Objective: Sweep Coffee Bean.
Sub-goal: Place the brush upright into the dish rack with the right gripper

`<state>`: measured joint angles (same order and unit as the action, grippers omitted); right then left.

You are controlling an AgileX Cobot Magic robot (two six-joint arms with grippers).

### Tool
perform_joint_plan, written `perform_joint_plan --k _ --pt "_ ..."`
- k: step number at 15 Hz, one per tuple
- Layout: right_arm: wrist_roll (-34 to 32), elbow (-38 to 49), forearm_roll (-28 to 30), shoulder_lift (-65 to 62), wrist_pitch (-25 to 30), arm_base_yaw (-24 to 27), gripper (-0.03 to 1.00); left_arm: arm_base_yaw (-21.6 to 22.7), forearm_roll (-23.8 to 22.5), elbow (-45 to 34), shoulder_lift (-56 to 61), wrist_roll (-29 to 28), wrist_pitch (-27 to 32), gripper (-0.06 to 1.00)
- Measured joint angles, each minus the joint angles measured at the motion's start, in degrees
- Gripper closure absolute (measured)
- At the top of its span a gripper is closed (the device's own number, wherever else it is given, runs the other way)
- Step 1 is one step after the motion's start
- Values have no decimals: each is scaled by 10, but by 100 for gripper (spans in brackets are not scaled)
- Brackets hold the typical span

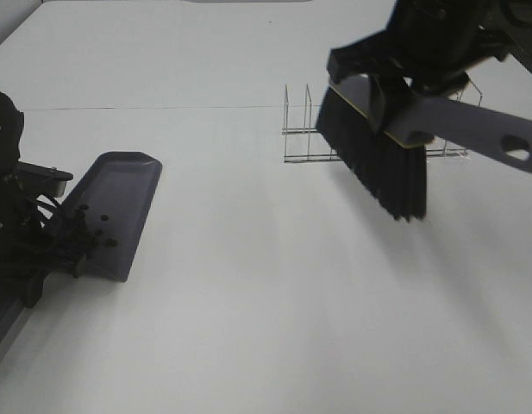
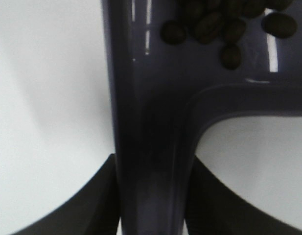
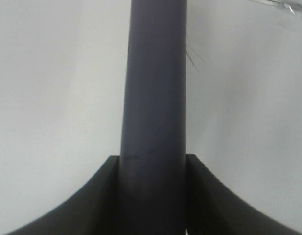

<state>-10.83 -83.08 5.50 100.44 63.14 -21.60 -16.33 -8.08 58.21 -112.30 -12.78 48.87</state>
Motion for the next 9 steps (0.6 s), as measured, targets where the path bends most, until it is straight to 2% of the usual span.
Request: perform_joint_plan --k 2,4,7,9 --pt "-30 85 19 -19 -29 36 61 0 9 0 0 -3 0 61" --pt "-69 133 49 -20 -52 66 61 0 19 0 0 -4 -1 61" --pt "-112 142 76 -20 -127 73 61 0 47 0 -1 -5 -15 61" --pt "-124 142 83 -13 -147 73 61 0 60 0 -2 -5 -16 61"
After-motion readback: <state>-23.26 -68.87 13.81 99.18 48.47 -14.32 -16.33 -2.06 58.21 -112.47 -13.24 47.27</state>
